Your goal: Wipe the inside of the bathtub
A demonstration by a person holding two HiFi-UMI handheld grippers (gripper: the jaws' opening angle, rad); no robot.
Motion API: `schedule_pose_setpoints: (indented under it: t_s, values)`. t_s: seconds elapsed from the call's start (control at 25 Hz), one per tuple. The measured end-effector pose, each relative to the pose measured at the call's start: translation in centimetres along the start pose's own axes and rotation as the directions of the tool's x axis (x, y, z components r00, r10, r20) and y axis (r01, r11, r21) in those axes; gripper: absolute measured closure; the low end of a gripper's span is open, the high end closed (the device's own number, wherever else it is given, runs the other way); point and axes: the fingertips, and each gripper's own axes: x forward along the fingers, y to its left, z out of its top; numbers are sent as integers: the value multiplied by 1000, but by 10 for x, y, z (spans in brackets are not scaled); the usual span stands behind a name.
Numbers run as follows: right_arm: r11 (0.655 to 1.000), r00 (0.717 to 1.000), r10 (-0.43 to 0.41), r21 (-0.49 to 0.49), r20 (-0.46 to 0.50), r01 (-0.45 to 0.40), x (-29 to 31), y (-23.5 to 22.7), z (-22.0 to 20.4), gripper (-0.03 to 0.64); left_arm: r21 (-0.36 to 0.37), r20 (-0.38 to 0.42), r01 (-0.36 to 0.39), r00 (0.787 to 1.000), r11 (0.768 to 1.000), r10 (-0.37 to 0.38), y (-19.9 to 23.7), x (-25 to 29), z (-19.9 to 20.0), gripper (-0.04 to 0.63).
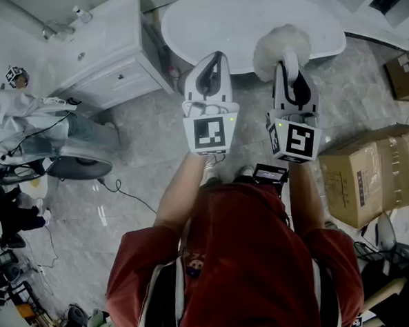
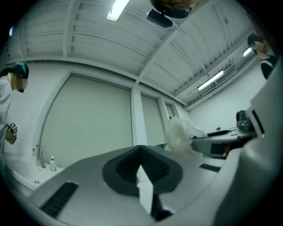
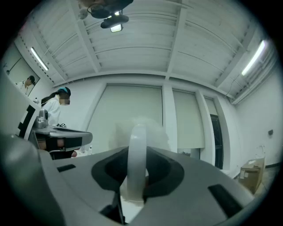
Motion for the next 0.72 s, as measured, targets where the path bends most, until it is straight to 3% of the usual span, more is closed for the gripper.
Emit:
schedule_pose_setpoints:
  t_s: [0.12, 0.6, 0.72]
  values:
    - [1000, 1000, -7, 19, -8, 7, -3, -13, -5, 518, -21, -8, -10, 1000, 1000, 10, -11, 4, -4, 580]
    - [998, 1000, 7, 57, 16, -8, -6, -68, -22, 518, 5, -1, 3, 1000, 1000, -3, -64, 37, -7, 580]
    - [997, 1000, 8, 74, 17, -9, -11, -92, -28, 518, -25, 12, -8, 1000, 1000, 8, -87, 48, -3, 580]
